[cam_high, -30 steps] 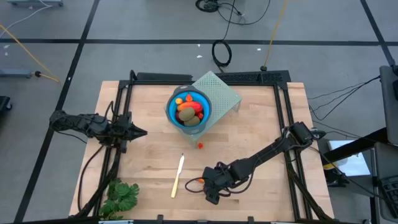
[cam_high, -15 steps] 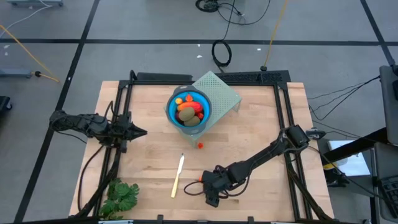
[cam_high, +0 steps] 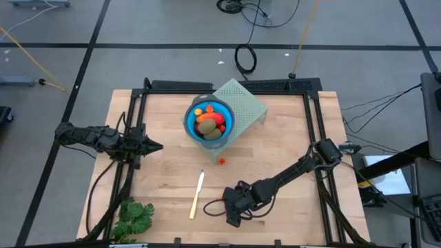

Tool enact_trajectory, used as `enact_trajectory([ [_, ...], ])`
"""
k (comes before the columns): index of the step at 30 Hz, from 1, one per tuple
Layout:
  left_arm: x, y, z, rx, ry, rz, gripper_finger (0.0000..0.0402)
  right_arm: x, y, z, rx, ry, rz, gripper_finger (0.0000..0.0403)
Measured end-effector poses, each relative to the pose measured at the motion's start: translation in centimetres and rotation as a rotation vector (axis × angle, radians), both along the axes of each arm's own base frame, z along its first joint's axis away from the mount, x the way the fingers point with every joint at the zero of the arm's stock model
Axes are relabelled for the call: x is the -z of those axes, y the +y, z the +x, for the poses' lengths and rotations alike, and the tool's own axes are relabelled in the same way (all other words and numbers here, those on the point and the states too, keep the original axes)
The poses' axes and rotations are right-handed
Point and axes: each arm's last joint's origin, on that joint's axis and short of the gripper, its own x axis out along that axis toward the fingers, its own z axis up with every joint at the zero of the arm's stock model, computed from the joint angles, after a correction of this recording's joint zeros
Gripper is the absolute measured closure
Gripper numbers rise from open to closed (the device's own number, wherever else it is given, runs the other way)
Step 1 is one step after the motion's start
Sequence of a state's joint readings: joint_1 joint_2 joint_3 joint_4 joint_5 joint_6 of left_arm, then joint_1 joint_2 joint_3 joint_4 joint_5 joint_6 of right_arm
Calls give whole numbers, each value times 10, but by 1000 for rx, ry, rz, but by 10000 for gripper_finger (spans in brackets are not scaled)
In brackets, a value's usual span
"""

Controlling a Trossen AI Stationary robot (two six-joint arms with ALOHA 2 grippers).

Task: Pick & Place Fruit
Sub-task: Put the pomegranate into the blue strainer bowl

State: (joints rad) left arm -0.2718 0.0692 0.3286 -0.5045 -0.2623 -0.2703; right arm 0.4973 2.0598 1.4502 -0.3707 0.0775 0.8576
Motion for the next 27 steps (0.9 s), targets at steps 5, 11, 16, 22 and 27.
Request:
enact_trajectory([
  [5,0,0,0,1,0,3,378,0,0,0,51,11,29,71],
  [11,0,0,0,1,0,4,378,0,0,0,60,13,35,71],
  [16,0,0,0,3,0,4,378,0,0,0,57,13,34,71],
  [22,0,0,0,4,0,4,378,0,0,0,52,16,29,99],
  [27,0,0,0,4,0,4,378,1,0,-1,52,27,23,150],
])
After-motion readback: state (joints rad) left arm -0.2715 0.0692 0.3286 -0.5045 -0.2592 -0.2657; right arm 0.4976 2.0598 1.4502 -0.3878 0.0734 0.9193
